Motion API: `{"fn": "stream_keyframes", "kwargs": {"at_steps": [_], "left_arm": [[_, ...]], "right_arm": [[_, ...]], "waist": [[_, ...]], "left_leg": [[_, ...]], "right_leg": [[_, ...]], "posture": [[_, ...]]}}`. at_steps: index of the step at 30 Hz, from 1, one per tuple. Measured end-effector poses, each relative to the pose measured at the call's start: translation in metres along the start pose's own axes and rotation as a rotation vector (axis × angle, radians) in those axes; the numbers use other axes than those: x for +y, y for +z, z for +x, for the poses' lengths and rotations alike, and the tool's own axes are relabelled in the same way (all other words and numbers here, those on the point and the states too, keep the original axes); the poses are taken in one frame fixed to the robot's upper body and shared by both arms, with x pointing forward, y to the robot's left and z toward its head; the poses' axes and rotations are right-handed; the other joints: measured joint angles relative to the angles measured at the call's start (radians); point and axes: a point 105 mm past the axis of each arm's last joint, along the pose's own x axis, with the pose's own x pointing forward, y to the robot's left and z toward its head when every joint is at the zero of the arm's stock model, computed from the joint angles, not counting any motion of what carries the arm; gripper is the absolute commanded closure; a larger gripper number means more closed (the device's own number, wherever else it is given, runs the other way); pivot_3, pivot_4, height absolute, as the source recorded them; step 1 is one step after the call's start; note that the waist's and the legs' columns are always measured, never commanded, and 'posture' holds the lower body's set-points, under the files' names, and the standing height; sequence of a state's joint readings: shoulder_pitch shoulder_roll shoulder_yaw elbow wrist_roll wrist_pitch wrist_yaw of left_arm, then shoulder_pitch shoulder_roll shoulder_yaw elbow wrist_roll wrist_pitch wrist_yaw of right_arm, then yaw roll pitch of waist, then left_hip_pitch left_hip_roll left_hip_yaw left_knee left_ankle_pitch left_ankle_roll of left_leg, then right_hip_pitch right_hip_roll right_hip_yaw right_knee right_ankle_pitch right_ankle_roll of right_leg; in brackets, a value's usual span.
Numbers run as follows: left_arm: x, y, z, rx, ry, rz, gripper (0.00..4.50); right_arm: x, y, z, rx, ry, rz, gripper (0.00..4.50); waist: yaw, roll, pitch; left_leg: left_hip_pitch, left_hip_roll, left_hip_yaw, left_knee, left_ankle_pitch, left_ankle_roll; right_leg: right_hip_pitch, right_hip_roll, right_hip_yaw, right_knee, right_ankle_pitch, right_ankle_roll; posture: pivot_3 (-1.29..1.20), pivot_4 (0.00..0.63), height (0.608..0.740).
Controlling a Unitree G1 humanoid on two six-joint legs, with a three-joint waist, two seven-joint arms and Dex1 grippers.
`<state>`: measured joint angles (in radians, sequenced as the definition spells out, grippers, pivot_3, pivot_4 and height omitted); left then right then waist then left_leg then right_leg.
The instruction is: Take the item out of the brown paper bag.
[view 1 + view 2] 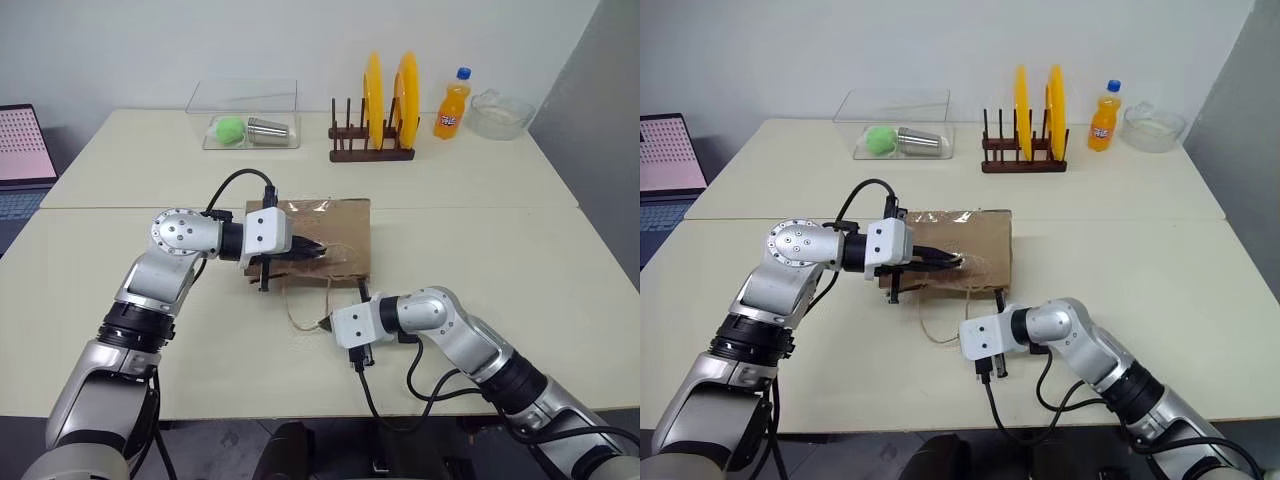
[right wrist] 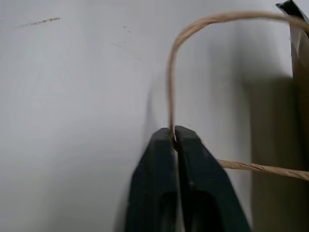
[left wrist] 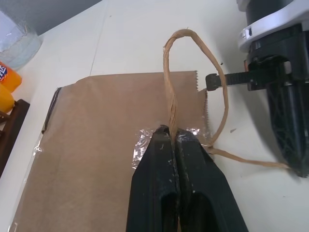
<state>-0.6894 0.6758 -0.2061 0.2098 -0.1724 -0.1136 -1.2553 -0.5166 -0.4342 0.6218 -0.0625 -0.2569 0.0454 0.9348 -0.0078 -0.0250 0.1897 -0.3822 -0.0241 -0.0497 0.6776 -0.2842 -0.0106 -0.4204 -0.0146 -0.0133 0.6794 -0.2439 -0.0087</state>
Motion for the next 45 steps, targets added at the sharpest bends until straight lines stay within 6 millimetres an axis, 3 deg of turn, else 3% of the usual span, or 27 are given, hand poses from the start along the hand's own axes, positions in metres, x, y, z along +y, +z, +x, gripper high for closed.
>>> {"fn": "stream_keyframes", "kwargs": {"at_steps": [5, 14, 18, 21, 25, 31, 34, 36, 40, 45], "left_arm": [[0.015, 0.004, 0.001, 0.009, 0.044, 0.001, 4.5], [0.068, 0.028, 0.001, -0.021, 0.198, -0.116, 4.5], [0.096, 0.045, -0.011, -0.046, 0.299, -0.102, 4.5], [0.106, 0.042, -0.016, -0.038, 0.344, -0.121, 4.5], [0.107, 0.032, -0.016, -0.019, 0.353, -0.164, 4.5], [0.11, 0.041, -0.015, -0.068, 0.339, -0.175, 4.5], [0.099, 0.047, -0.016, -0.098, 0.265, -0.156, 4.5], [0.087, 0.046, -0.019, -0.092, 0.211, -0.146, 4.5], [0.075, 0.039, -0.02, -0.075, 0.169, -0.18, 4.5], [0.073, 0.046, -0.02, -0.09, 0.159, -0.179, 4.5]], "right_arm": [[0.002, -0.003, -0.001, 0.009, 0.012, 0.002, 4.49], [0.005, -0.008, -0.008, 0.039, 0.028, -0.017, 4.49], [0.007, -0.007, -0.007, 0.041, 0.038, -0.04, 4.49], [0.009, -0.006, -0.008, 0.042, 0.046, -0.056, 4.49], [0.011, -0.006, -0.011, 0.046, 0.052, -0.073, 4.49], [0.011, -0.005, -0.014, 0.048, 0.057, -0.087, 4.49], [0.007, 0.001, -0.018, 0.023, 0.048, -0.06, 3.87], [0.003, 0.009, -0.026, 0.004, 0.041, -0.066, 3.24], [-0.006, 0.021, -0.049, -0.011, 0.017, -0.067, 3.24], [-0.015, 0.039, -0.085, -0.072, 0.006, 0.039, 3.24]], "waist": [[0.0, 0.0, 0.0], [0.001, 0.0, 0.0], [0.001, 0.0, 0.0], [0.0, 0.0, 0.0], [0.0, 0.0, 0.0], [0.0, 0.0, 0.0], [-0.001, 0.0, 0.0], [-0.003, 0.0, 0.0], [-0.002, 0.0, 0.0], [0.001, 0.0, 0.0]], "left_leg": [[0.0, 0.0, 0.0, 0.0, 0.0, 0.0], [0.0, 0.0, 0.0, 0.0, 0.0, 0.0], [0.0, 0.0, 0.0, 0.0, 0.0, 0.0], [0.0, 0.0, 0.0, 0.0, 0.0, 0.0], [0.0, 0.0, 0.0, 0.0, 0.0, -0.001], [0.0, -0.001, 0.0, 0.0, 0.001, -0.001], [0.0, 0.0, 0.0, 0.0, 0.001, -0.002], [0.0, 0.0, 0.0, 0.0, 0.001, -0.002], [0.0, 0.0, -0.001, 0.001, 0.0, -0.001], [-0.001, -0.001, -0.001, 0.001, 0.0, -0.001]], "right_leg": [[0.0, 0.0, 0.0, 0.0, 0.0, 0.0], [0.0, 0.0, 0.0, 0.0, -0.002, 0.004], [0.0, 0.0, 0.0, 0.0, -0.002, 0.004], [0.0, 0.0, 0.0, 0.0, -0.002, 0.004], [0.0, 0.0, 0.0, 0.0, -0.002, 0.004], [0.0, 0.0, 0.0, 0.0, -0.002, 0.004], [0.0, 0.0, 0.0, 0.0, 0.0, 0.0], [0.0, 0.0, 0.0, 0.0, 0.0, 0.0], [0.0, 0.0, 0.0, 0.0, -0.002, 0.004], [0.0, -0.001, 0.0, 0.0, -0.002, 0.004]], "posture": [[0.0, 0.15, 0.74], [0.0, 0.15, 0.74], [0.0, 0.15, 0.74], [0.0, 0.15, 0.74], [0.0, 0.15, 0.74], [0.0, 0.15, 0.74], [0.0, 0.15, 0.74], [0.0, 0.15, 0.74], [0.0, 0.15, 0.74], [0.0, 0.15, 0.74]]}}
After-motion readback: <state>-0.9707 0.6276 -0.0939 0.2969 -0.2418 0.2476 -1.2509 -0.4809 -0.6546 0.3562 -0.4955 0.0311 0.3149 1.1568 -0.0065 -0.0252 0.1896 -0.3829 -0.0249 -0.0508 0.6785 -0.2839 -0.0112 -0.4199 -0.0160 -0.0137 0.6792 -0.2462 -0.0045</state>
